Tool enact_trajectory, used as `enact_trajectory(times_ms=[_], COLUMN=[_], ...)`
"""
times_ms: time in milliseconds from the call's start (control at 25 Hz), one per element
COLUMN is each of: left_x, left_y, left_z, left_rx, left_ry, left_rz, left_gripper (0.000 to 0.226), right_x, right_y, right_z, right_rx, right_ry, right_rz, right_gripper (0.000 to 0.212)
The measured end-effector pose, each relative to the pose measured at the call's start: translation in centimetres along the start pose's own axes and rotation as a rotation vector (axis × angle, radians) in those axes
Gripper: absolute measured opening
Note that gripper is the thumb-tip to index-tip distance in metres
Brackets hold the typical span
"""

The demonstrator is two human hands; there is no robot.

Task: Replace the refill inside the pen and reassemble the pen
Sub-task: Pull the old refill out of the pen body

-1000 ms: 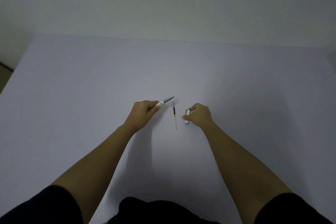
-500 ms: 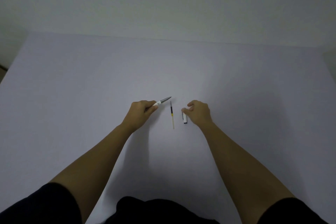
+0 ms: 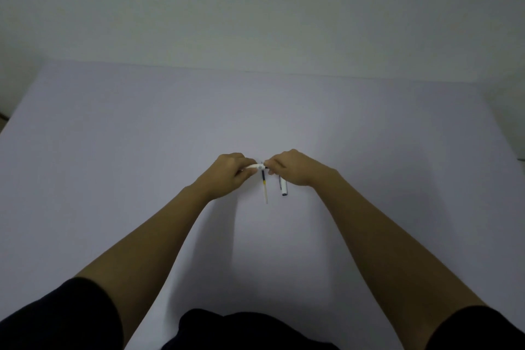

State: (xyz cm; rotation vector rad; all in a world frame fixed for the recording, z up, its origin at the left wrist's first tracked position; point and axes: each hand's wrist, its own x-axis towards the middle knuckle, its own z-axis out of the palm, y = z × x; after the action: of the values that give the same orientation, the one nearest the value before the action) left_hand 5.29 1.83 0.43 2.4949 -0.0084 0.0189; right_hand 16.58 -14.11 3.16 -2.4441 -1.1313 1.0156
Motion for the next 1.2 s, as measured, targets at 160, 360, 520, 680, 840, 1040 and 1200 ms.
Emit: enact_trajectory(times_ms=[160, 360, 520, 680, 840, 1040, 1200], left_x=[-0.3, 0.0, -0.1, -0.3, -0.4, -0.8, -0.8], left_y=[0.2, 0.9, 0.9, 0.9, 1.0, 1.0, 1.1], left_z=[0.0, -0.6, -1.0, -0.9, -1.0, -1.2, -1.6], left_rx=[-0.064, -0.151, -0.132, -0.093, -0.107, -0.127, -0.144], left_ry=[-0.040, -0.097, -0.072, -0.066, -0.014, -0.007, 0.024], left_rz=[-0.086, -0.145, -0.122, -0.081, -0.081, -0.083, -0.094], left_gripper=[0.023, 0.026, 0.027, 0.029, 0.027, 0.025, 0.024], right_x=[-0.4, -0.9, -1.5, -1.7, -2.1, -2.1, -2.5], right_y=[-0.2, 0.1, 0.5, 0.9, 0.9, 0.8, 0.7], right_z=[-0.8, -0.7, -0.8, -1.1, -1.3, -1.4, -1.5], right_rx=[0.026, -0.067, 0.085, 0.032, 0.097, 0.074, 0.107], right_ry=[0.011, 0.214, 0.201, 0.202, 0.274, 0.279, 0.286], right_rz=[-0.039, -0.196, -0.144, -0.144, -0.177, -0.197, -0.207], right_gripper=[0.028, 0.019, 0.019, 0.017, 0.025, 0.017, 0.029])
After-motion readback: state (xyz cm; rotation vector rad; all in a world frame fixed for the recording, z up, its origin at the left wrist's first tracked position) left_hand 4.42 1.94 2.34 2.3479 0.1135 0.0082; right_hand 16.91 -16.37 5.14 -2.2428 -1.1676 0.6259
